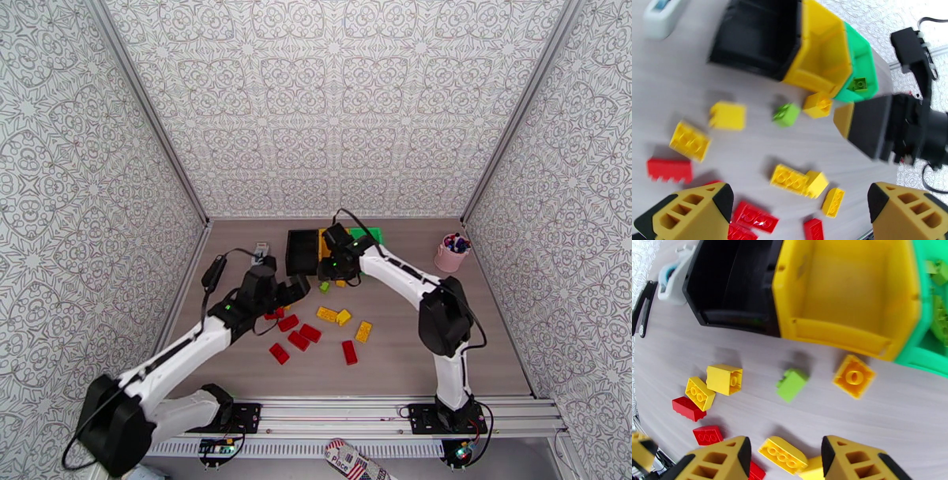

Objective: Sort the legos into containers by color

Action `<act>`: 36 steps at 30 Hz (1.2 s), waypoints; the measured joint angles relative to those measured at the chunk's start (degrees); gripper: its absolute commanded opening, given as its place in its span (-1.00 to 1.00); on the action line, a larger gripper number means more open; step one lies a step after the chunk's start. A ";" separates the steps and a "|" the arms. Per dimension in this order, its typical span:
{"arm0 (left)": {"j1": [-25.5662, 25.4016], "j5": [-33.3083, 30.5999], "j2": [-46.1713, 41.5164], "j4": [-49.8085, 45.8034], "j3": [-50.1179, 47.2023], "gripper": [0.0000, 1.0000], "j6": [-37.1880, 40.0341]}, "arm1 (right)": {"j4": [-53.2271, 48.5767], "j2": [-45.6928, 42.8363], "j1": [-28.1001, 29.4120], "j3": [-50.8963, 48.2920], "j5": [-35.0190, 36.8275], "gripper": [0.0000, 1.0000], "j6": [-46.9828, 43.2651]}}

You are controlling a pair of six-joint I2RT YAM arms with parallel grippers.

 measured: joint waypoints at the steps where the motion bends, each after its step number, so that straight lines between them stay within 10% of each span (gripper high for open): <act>1: 0.07 -0.26 -1.86 -0.15 -1.38 0.93 -0.39 | 0.22 0.72 0.24 0.00 0.24 0.04 0.68; 22: 0.57 -3.93 -26.99 -10.03 -15.52 0.96 -6.99 | 1.33 12.24 1.03 6.32 3.21 0.08 5.75; 36: 0.57 -4.07 -23.47 -8.90 -16.13 0.97 -7.30 | 3.08 11.93 1.09 4.85 4.63 -0.48 6.34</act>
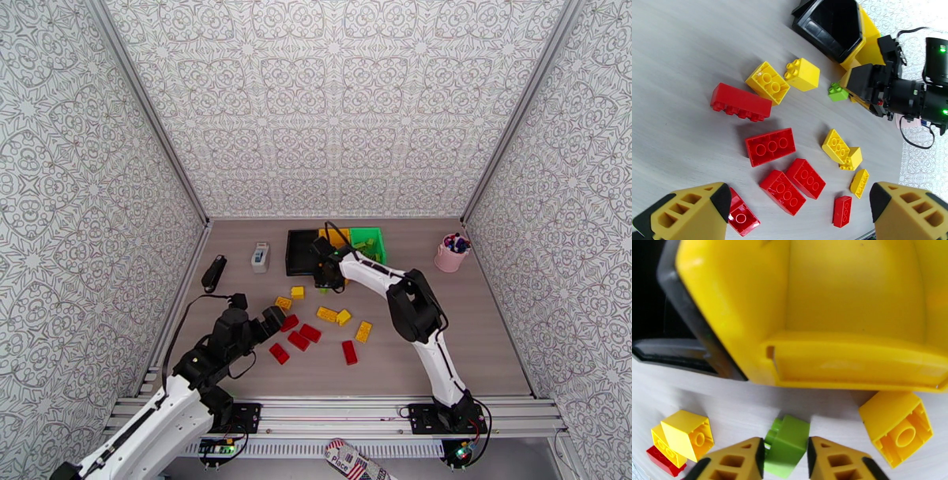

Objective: Sort the legos into containers by color

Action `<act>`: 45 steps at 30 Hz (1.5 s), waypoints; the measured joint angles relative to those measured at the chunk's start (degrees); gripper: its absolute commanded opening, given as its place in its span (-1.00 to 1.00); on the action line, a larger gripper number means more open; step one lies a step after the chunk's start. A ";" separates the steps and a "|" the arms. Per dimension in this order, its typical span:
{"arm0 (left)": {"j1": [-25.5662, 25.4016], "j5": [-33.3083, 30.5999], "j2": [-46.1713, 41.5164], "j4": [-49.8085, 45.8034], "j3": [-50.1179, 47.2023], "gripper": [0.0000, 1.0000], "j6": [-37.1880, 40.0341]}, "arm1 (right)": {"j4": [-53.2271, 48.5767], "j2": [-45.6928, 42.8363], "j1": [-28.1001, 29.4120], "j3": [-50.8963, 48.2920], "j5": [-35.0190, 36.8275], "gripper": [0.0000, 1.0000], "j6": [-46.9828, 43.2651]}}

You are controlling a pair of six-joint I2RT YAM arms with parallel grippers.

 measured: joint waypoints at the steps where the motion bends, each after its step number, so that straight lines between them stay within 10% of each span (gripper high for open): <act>1: 0.00 0.02 0.76 0.26 0.00 0.97 0.00 | 0.22 -0.37 0.00 -0.52 0.07 -0.51 -0.02; 16: -1.51 2.71 18.29 7.48 9.33 0.98 1.68 | 1.42 -10.34 0.00 -9.55 1.36 -0.63 -1.16; 27: -7.43 4.11 33.51 12.57 23.91 0.98 4.81 | 1.03 -16.81 -2.23 -15.45 4.09 0.12 -4.00; 45: -7.65 3.82 31.06 13.73 19.37 0.99 4.07 | 3.63 -18.43 -4.76 -29.55 6.32 0.19 -8.83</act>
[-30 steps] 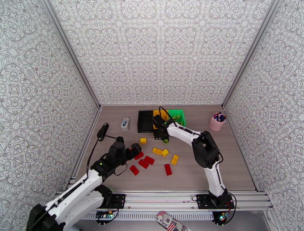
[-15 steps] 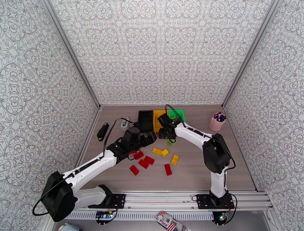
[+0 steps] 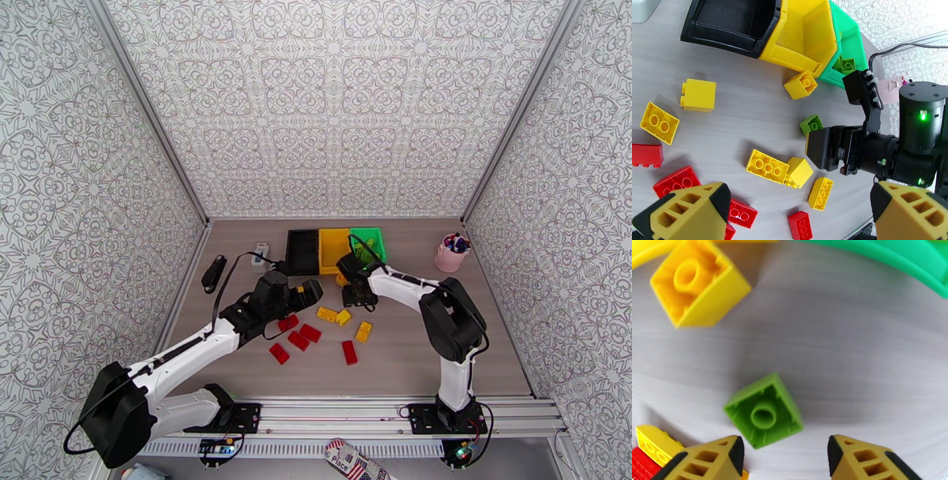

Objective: Sort the legos into containers by color

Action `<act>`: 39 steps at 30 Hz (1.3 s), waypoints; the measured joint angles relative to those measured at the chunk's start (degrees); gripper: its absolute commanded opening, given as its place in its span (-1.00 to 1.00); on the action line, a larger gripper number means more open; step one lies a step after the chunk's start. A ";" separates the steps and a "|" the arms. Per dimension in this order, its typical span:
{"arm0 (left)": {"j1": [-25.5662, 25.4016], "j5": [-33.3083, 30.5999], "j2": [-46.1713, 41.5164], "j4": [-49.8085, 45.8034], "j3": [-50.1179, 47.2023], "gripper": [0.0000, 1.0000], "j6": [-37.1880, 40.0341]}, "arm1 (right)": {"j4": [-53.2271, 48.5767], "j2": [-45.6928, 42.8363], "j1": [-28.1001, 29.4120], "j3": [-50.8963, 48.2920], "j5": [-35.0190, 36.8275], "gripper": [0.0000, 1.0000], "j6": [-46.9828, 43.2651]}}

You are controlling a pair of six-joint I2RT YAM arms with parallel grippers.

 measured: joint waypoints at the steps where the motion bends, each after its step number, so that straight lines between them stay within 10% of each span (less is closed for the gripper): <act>1: 0.00 0.00 0.00 0.00 0.00 0.99 0.00 | 0.22 0.24 -0.42 0.11 -0.13 0.19 -0.04; 21: 0.00 -0.79 4.31 1.05 0.79 0.99 -0.85 | 0.44 5.60 -4.63 8.04 -3.63 -0.47 -3.06; 39: 2.75 8.44 33.00 3.78 35.82 0.99 2.21 | -5.14 -0.39 -15.74 22.03 -6.75 -0.40 -2.99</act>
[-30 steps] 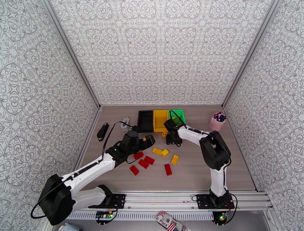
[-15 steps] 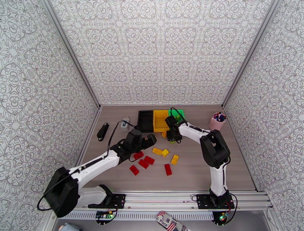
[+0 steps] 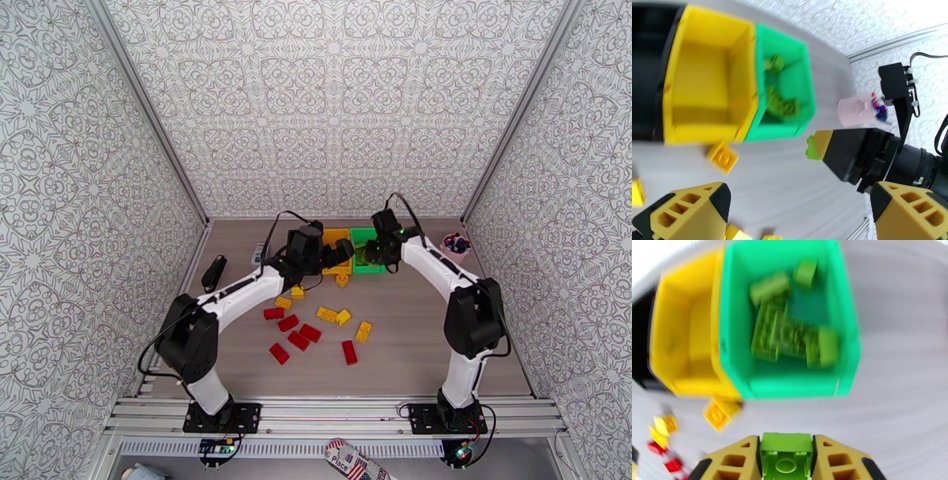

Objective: Sort the legos into containers by color

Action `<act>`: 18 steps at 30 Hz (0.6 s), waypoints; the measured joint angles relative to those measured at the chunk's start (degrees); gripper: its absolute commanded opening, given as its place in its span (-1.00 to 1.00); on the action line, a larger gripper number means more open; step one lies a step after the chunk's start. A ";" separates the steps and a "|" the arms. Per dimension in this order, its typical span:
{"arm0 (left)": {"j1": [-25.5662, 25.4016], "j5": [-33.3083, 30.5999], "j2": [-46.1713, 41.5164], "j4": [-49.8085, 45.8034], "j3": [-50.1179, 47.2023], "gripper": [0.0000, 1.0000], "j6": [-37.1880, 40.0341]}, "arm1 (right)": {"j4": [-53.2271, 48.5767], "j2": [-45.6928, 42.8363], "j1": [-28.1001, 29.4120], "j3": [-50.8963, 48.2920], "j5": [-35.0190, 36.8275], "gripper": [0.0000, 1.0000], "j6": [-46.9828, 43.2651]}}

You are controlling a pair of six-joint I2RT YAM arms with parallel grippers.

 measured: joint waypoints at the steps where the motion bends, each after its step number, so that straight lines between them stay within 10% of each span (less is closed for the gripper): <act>1: 0.61 0.42 0.92 0.02 1.38 0.99 0.00 | -0.35 1.84 -0.61 3.28 -0.24 -0.34 -0.02; 10: 2.34 3.54 3.30 0.57 4.26 0.99 0.00 | -7.26 17.49 -2.10 27.04 -1.99 0.02 -0.04; 18: 1.53 1.84 -3.45 0.55 -7.10 0.98 -0.02 | -7.13 9.27 -1.97 15.39 -3.98 0.11 -0.02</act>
